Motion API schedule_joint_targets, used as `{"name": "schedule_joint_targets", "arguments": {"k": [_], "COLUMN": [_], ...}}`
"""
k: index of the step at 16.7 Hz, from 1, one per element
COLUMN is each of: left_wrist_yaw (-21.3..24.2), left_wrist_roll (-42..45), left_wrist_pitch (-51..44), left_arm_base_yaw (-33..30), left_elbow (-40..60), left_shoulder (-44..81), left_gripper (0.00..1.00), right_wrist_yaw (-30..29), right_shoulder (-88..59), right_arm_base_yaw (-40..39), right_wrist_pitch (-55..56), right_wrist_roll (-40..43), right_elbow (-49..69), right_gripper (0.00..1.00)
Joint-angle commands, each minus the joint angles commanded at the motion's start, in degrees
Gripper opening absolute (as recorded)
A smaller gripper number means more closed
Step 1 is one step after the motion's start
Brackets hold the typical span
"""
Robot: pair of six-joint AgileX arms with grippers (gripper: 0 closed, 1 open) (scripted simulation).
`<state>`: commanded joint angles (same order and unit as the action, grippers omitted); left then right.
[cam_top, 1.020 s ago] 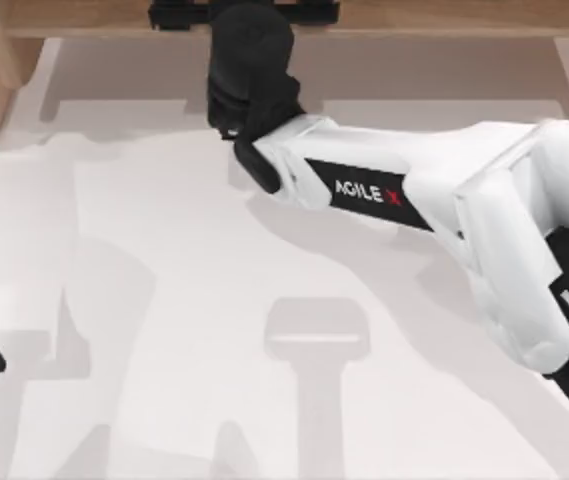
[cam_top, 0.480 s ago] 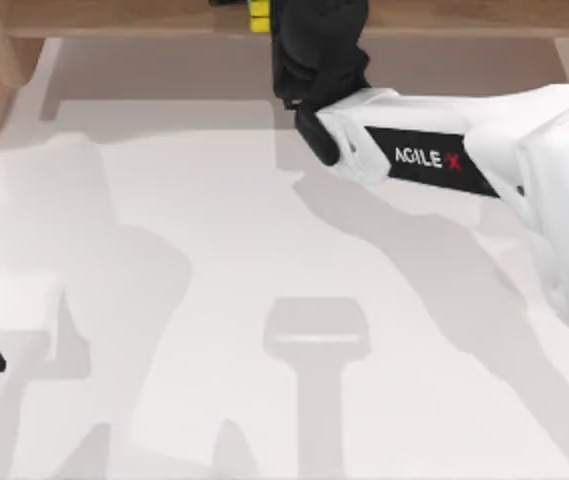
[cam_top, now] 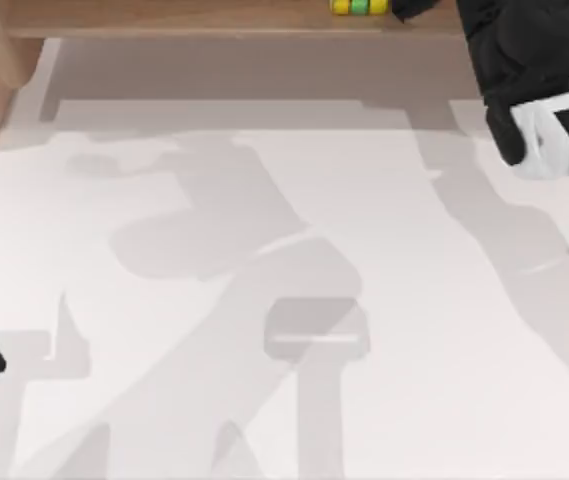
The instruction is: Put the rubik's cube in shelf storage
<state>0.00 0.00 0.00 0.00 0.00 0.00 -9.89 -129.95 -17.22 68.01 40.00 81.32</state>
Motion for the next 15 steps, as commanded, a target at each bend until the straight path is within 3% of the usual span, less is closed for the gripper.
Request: {"name": "schedule_joint_targets", "arguments": {"k": [9,15], "left_wrist_yaw": [0.0,0.0], "left_wrist_roll": [0.0,0.0], "left_wrist_pitch": [0.0,0.0], "left_arm_base_yaw": [0.0,0.0], "left_elbow": [0.0,0.0], "left_shoulder": [0.0,0.0], "left_gripper": [1.0,1.0], "right_wrist_yaw": [30.3,45.5], "right_shoulder": [14.8,17.4], "right_arm_base_yaw": [22.2,37.2], "right_wrist_pitch": [17.9,24.3], "right_wrist_roll": [26.7,39.5], "right_elbow": [-42.0,-60.6], "right_gripper": [1.0,1.0]}}
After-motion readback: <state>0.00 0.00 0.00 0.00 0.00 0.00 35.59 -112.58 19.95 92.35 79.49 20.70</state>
